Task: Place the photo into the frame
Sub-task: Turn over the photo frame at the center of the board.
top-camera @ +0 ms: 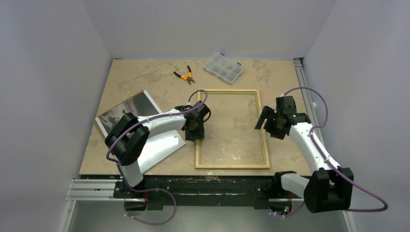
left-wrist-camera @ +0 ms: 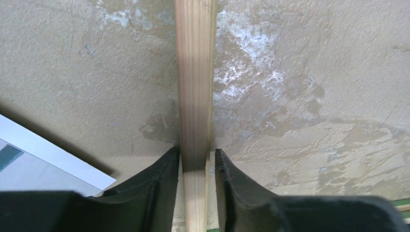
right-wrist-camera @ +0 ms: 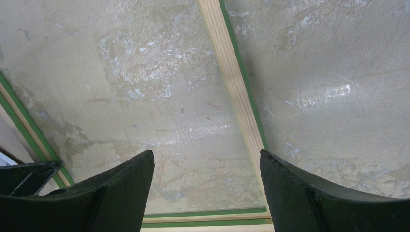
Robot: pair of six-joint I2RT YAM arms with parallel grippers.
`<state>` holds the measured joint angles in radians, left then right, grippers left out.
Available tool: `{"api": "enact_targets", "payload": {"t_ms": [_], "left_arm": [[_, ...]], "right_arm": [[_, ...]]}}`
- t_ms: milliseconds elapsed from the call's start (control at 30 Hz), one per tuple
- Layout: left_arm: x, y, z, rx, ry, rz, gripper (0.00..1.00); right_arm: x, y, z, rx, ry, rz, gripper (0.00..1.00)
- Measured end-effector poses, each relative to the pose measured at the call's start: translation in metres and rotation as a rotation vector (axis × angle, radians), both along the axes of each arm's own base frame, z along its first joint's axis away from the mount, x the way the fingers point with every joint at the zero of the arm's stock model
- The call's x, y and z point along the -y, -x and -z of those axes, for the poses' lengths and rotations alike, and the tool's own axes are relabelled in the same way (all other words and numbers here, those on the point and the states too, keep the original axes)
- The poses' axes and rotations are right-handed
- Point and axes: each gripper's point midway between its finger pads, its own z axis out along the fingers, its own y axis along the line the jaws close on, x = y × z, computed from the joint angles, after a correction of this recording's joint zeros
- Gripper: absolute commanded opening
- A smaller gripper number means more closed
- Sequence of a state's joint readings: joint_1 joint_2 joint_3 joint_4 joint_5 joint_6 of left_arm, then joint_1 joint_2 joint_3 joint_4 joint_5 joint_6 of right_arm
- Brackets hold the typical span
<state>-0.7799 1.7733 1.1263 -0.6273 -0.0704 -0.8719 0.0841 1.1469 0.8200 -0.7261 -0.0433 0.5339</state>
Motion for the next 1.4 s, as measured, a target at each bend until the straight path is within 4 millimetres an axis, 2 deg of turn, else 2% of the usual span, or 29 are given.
{"api": "enact_targets", "payload": {"t_ms": [233, 533, 633, 767, 867, 967, 1067, 1133, 1300, 1400], "left_arm": [[0.010, 0.000, 0.000, -0.006, 0.050, 0.004, 0.09], [0.029, -0.002, 0.000, -0.020, 0.134, 0.009, 0.09], [0.034, -0.003, -0.001, -0.023, 0.151, 0.011, 0.19], [0.039, -0.003, -0.002, -0.024, 0.172, 0.015, 0.47], [0.046, -0.006, -0.006, -0.012, 0.206, 0.025, 0.69], [0.048, -0.006, -0.014, 0.016, 0.229, 0.038, 0.82], [0.041, -0.001, -0.026, 0.048, 0.242, 0.040, 0.86], [0.036, 0.000, -0.042, 0.088, 0.264, 0.038, 0.86], [0.027, -0.001, -0.096, 0.236, 0.370, 0.033, 0.86], [0.013, 0.000, -0.131, 0.351, 0.419, 0.029, 0.86]], "right_arm": [[0.000, 0.000, 0.000, 0.000, 0.001, -0.001, 0.78], [0.000, 0.001, 0.000, -0.002, 0.001, -0.003, 0.78], [0.000, 0.001, 0.000, -0.003, 0.001, -0.004, 0.79], [-0.001, 0.001, 0.000, -0.003, -0.002, -0.005, 0.79], [-0.001, 0.001, -0.001, 0.002, -0.004, -0.006, 0.84], [-0.002, 0.002, -0.005, 0.015, -0.010, -0.009, 0.91], [-0.003, 0.002, -0.010, 0.035, -0.020, -0.014, 0.94], [-0.005, 0.002, -0.014, 0.053, -0.027, -0.018, 0.95], [-0.010, 0.003, -0.024, 0.093, -0.055, -0.036, 0.96], [-0.015, 0.004, -0.025, 0.099, -0.081, -0.053, 0.96]]}}
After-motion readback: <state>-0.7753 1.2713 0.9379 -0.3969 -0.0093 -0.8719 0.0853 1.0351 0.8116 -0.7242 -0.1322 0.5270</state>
